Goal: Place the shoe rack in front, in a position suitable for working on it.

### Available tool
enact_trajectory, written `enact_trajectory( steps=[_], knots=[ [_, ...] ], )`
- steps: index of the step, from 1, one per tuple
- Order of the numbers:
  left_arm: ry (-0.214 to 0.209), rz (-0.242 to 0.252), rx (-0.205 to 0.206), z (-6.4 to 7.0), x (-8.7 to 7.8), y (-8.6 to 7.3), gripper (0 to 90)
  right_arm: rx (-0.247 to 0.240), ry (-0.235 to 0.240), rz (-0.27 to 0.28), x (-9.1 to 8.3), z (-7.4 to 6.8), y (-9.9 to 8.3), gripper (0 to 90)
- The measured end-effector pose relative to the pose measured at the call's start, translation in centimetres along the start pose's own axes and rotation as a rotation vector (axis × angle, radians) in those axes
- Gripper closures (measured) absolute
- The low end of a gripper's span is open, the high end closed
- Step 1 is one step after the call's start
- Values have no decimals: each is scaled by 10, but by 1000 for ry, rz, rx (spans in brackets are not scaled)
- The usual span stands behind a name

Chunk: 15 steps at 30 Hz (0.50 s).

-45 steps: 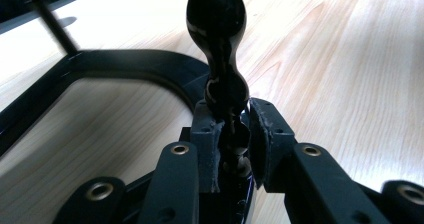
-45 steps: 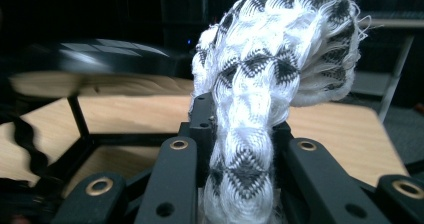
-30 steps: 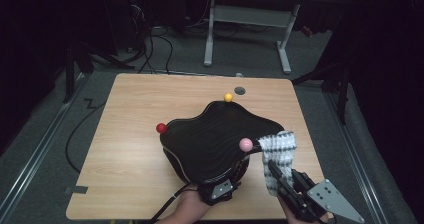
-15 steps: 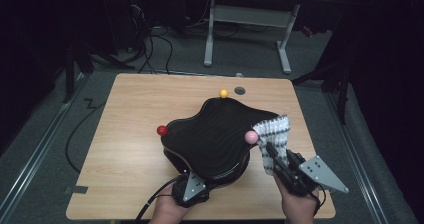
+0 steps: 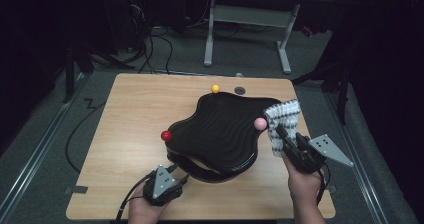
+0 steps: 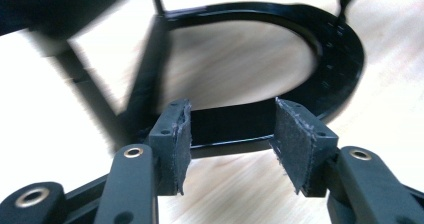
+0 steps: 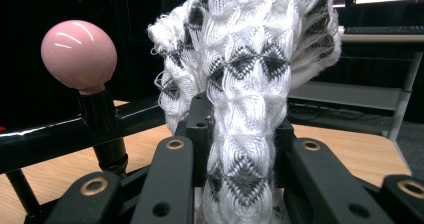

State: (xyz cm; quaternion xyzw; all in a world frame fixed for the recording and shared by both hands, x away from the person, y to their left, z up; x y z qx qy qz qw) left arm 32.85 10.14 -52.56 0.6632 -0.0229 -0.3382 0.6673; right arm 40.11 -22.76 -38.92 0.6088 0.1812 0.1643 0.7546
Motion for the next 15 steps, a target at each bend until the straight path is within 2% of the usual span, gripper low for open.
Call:
enact_trajectory(
  steps=[1, 2, 3, 4, 5, 7, 9, 10, 12, 15],
  knots=[
    [11, 6, -11, -6, -3, 2, 494, -2, 2, 1, -1, -1, 0, 736],
    [12, 17, -47, -9, -5, 2, 494, -10, 2, 3, -3, -2, 1, 738],
    [8, 52, -108, -10, -4, 4, 493, -14, 4, 3, -5, -2, 2, 739],
    [7, 82, -149, -14, -3, 6, 490, -14, 5, 7, -8, -3, 3, 741],
    [51, 44, -47, -30, -6, 6, 483, -13, 6, 9, -12, -4, 4, 742],
    [44, 60, -75, -39, -1, 7, 459, -19, 12, 18, -20, -5, 7, 742],
    [42, 41, -60, -43, 6, 10, 438, -38, 24, 34, -33, -8, 11, 740],
    [48, 48, -58, -44, 9, 13, 433, -41, 31, 42, -37, -10, 12, 739],
    [44, 60, -74, -46, 16, 19, 433, -48, 51, 57, -48, -16, 16, 739],
    [64, 51, -81, -52, 28, 25, 432, -51, 102, 76, -62, -31, 21, 739]
  ],
)
Point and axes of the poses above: each handheld gripper's, and its own axes: x roughly forward along the jaws, y roughly out of its top, z roughly to its right, the point moved 8 cm from there along x, roughly forward along the jaws, and after that the axes turned 15 degrees about -x, right-handed, at the moved point
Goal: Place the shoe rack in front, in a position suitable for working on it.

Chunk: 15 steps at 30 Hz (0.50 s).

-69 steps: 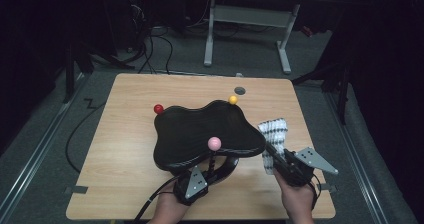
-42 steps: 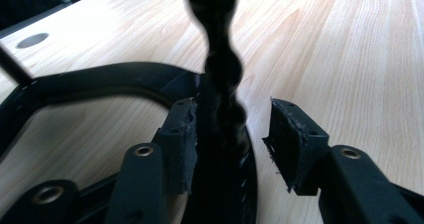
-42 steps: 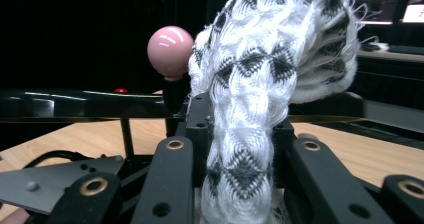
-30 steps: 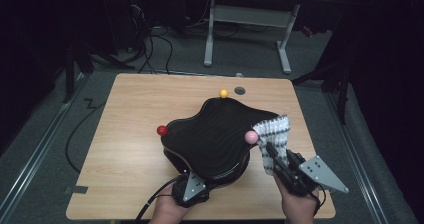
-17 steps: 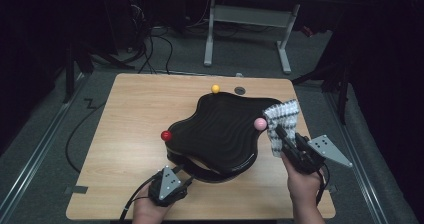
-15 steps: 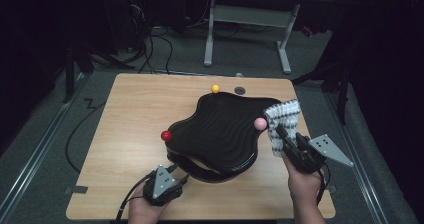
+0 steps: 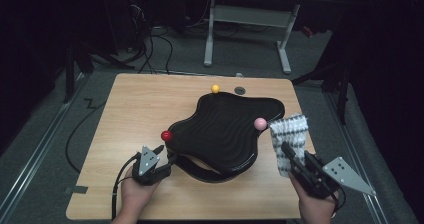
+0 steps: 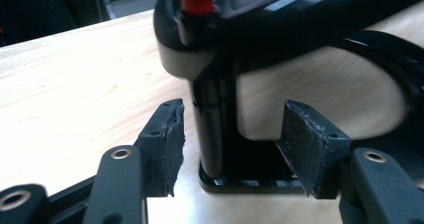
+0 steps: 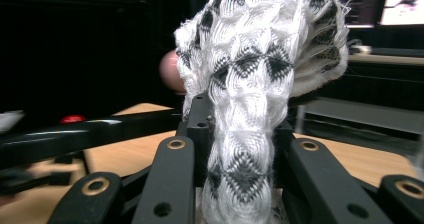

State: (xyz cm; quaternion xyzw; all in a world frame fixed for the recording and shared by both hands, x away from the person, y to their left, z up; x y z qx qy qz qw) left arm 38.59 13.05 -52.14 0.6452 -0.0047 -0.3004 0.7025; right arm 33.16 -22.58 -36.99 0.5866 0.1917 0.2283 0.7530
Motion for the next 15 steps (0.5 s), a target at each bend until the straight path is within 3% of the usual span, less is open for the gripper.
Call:
enact_trajectory(
  steps=[3, 8, 11, 15],
  knots=[
    [1, -5, -15, -4, 9, 2, 461, -23, 64, 7, -8, -23, 6, 739],
    [32, -27, 10, -7, 18, 2, 724, -65, 182, 6, -10, -61, 12, 742],
    [31, -30, 8, -9, 20, 4, 734, -88, 227, -14, -6, -77, 10, 743],
    [42, -26, 21, -10, 19, 3, 733, -100, 238, -35, 2, -81, 3, 744]
  ],
)
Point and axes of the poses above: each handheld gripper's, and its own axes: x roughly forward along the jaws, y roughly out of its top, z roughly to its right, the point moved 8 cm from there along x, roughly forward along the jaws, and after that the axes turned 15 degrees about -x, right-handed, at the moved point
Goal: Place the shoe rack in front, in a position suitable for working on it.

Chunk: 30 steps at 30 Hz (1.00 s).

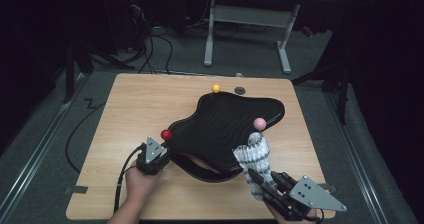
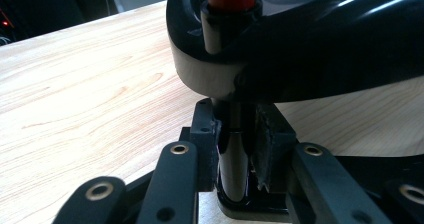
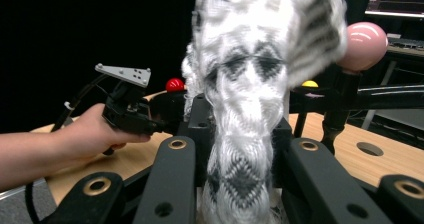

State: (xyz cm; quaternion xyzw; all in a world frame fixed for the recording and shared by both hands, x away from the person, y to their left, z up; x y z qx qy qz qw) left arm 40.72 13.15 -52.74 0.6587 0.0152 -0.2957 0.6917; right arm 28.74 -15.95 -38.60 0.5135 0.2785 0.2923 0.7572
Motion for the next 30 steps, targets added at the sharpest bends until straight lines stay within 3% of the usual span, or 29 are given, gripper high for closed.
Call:
enact_trajectory(
  steps=[7, 11, 16, 22, 30],
  knots=[
    [-5, 16, 18, -2, -4, -3, 731, 25, -95, -67, 6, 33, -19, 744],
    [-14, 19, 11, -2, -5, -4, 732, 59, -116, -106, 21, 50, -37, 744],
    [-16, 21, 14, -2, -7, -5, 730, 51, -134, -121, 31, 61, -44, 744],
    [-28, 28, 12, -2, -8, -5, 731, 22, -86, -91, 26, 52, -34, 741],
    [-39, 12, -24, -3, -8, -5, 735, -29, -41, -32, 8, 32, -12, 746]
  ],
)
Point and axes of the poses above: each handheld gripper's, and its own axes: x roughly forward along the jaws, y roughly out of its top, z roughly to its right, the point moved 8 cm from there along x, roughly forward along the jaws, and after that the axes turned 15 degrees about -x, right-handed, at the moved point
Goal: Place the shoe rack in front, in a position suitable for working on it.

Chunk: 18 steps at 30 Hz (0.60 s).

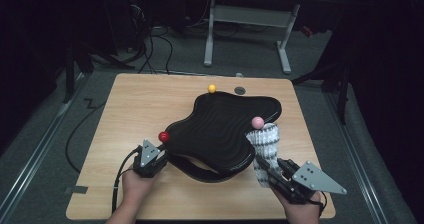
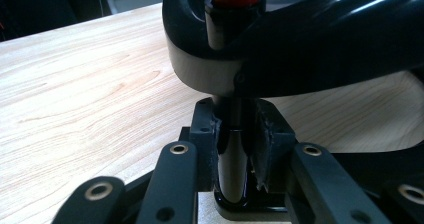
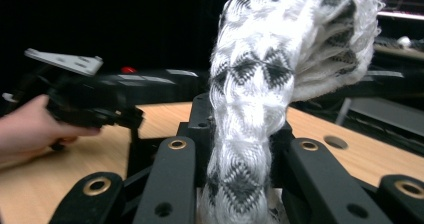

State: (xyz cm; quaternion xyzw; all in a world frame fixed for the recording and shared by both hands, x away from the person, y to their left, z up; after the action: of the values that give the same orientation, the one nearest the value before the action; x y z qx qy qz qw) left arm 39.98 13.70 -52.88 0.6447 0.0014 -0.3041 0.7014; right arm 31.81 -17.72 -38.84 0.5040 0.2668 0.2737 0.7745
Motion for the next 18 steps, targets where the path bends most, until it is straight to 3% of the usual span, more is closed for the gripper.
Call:
enact_trajectory(
  steps=[8, 14, 18],
  knots=[
    [13, -1, -18, -4, 0, 1, 738, -50, 90, 44, -7, -29, 22, 757],
    [12, -1, -32, -4, 0, 1, 741, -44, 176, 66, -6, -48, 30, 762],
    [9, 0, -39, -4, 0, 1, 741, -51, 190, 83, -3, -56, 32, 762]
  ],
)
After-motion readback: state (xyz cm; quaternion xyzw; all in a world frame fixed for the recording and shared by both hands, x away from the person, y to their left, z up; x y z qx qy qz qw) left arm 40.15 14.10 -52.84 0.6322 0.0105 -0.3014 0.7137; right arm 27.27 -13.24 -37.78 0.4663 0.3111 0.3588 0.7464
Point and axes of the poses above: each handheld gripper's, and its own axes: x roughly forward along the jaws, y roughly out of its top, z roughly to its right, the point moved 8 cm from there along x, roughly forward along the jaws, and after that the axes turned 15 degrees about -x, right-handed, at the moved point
